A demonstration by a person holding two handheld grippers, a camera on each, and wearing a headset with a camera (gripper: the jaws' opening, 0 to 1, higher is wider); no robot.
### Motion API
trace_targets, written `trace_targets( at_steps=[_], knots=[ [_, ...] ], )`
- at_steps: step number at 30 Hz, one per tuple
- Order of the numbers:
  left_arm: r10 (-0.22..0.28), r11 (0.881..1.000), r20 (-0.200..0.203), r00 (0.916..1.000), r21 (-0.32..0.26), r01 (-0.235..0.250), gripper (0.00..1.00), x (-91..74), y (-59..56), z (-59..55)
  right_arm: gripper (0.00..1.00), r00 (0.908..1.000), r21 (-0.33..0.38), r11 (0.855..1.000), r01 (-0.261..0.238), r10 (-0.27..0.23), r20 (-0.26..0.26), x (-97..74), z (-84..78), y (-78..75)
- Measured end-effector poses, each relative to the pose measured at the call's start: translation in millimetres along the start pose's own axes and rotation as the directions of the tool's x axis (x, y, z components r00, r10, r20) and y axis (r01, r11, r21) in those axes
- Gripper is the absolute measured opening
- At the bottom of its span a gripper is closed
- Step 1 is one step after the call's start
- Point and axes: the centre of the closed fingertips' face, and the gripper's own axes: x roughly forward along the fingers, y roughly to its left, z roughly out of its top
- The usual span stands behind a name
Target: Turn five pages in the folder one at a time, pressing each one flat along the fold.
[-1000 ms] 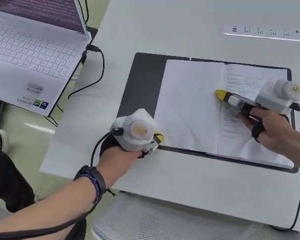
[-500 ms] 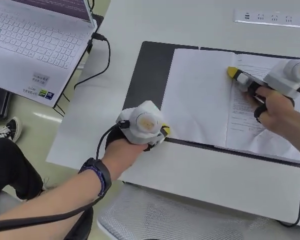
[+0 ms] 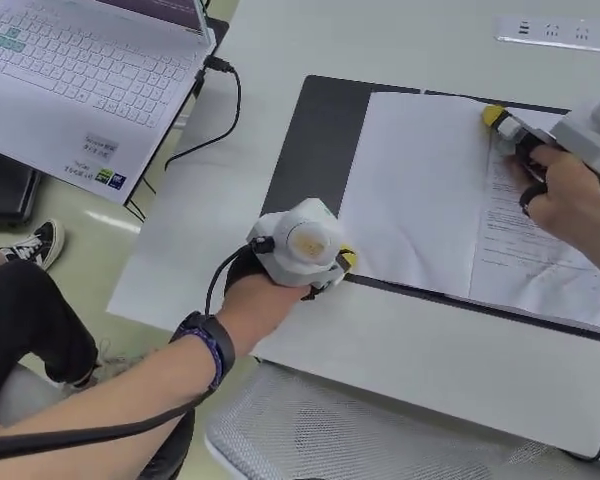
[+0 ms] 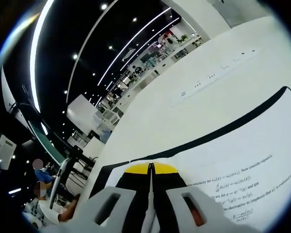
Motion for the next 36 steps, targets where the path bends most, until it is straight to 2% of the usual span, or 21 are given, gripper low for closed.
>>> trace_targets(
  at_steps=[5, 8, 14, 19, 22, 25, 28, 36],
  knots=[
    [0.0, 1.0, 0.003, 1.0, -0.002, 0.0, 0.0, 0.4, 0.4, -0.5, 0.0, 0.9999, 0.017, 1.0, 0.006, -0.006, 0.012, 6.4, 4.3, -6.4],
    [-0.005, 1.0, 0.004, 1.0, -0.008, 0.005, 0.0, 0.3, 0.9, -0.4, 0.0, 1.0, -0.03, 1.0, -0.006, 0.006, 0.003, 5.9, 3.0, -5.0],
    [-0.003, 1.0, 0.006, 1.0, -0.004, 0.003, 0.0, 0.6, 0.9, 0.3, 0.0, 0.9988, -0.054, 0.998, -0.037, 0.035, -0.033, -1.5, -5.5, 0.3],
    [-0.003, 1.0, 0.007, 1.0, -0.003, 0.003, 0.0, 0.8, 1.0, 0.8, 0.0, 0.994, -0.085, 0.993, -0.082, 0.075, -0.08, -16.7, -20.9, 12.6],
    [-0.001, 1.0, 0.008, 1.0, -0.001, 0.001, 0.0, 0.8, 0.9, 1.1, 0.0, 0.9925, -0.085, 0.992, -0.09, 0.082, -0.09, -23.8, -26.4, 16.3],
    [0.0, 1.0, 0.012, 0.9999, -0.006, 0.0, 0.0, 0.3, 0.7, 1.5, 0.0, 0.9888, -0.096, 0.989, -0.113, 0.103, -0.108, -37.9, -37.1, 27.6],
    [0.001, 1.0, 0.016, 0.9999, -0.014, -0.001, 0.0, 0.5, 1.0, 1.5, 0.0, 0.9867, -0.084, 0.988, -0.128, 0.118, -0.111, -43.4, -42.2, 25.1],
    [-0.003, 0.999, 0.022, 0.9998, -0.032, 0.004, 0.0, 0.2, 1.4, 1.8, 0.0, 0.9827, -0.095, 0.985, -0.147, 0.135, -0.127, -59.4, -54.3, 35.5]
  ],
)
